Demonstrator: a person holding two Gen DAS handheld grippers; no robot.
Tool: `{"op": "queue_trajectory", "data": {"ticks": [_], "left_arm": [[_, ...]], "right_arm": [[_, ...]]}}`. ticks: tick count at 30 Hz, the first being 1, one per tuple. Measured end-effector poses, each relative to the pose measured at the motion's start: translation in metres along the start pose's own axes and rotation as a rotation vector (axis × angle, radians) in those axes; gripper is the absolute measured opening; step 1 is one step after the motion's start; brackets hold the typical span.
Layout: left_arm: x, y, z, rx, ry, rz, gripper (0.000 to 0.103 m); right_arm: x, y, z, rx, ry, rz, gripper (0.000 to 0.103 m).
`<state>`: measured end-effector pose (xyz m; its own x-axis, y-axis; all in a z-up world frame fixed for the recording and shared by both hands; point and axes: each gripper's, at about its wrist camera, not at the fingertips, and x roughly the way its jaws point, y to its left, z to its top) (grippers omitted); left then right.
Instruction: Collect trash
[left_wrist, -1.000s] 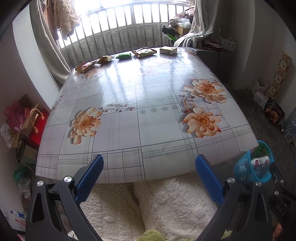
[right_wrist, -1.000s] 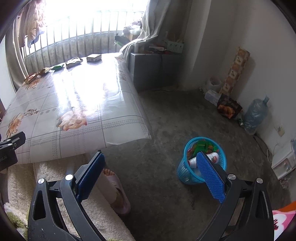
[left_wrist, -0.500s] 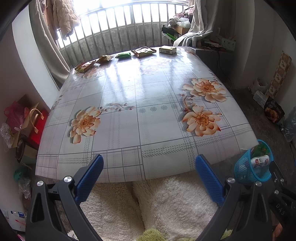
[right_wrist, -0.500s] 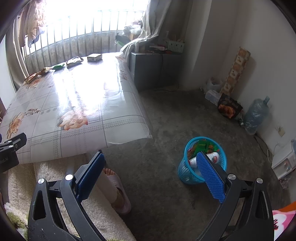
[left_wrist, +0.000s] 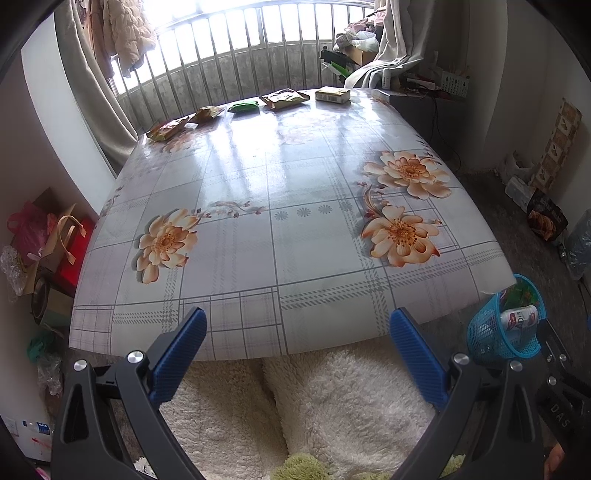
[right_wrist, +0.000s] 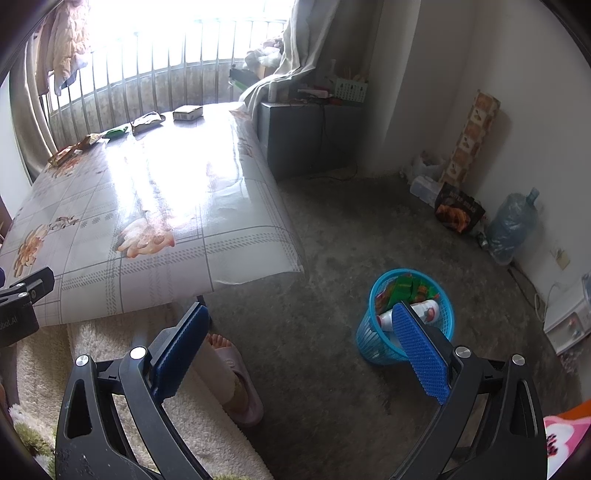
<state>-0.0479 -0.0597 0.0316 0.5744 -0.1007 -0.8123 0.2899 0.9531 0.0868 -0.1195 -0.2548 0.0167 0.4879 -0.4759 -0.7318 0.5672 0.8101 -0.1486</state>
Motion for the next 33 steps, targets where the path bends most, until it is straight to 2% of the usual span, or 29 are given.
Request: {"op": "queue_trajectory", "data": {"ticks": [14, 33], "left_arm": [[0.006, -0.005, -0.002, 0.028, 0.037, -0.026, 0.097], [0.006, -0.009, -0.001, 0.046, 0.049, -0.031, 0.097]], "right_arm": [[0.002, -0.01, -0.013, 0.046, 0.054, -0.005, 0.095], [0.002, -0.015, -0.014, 0.058, 0.062, -0.007, 0.095]]}}
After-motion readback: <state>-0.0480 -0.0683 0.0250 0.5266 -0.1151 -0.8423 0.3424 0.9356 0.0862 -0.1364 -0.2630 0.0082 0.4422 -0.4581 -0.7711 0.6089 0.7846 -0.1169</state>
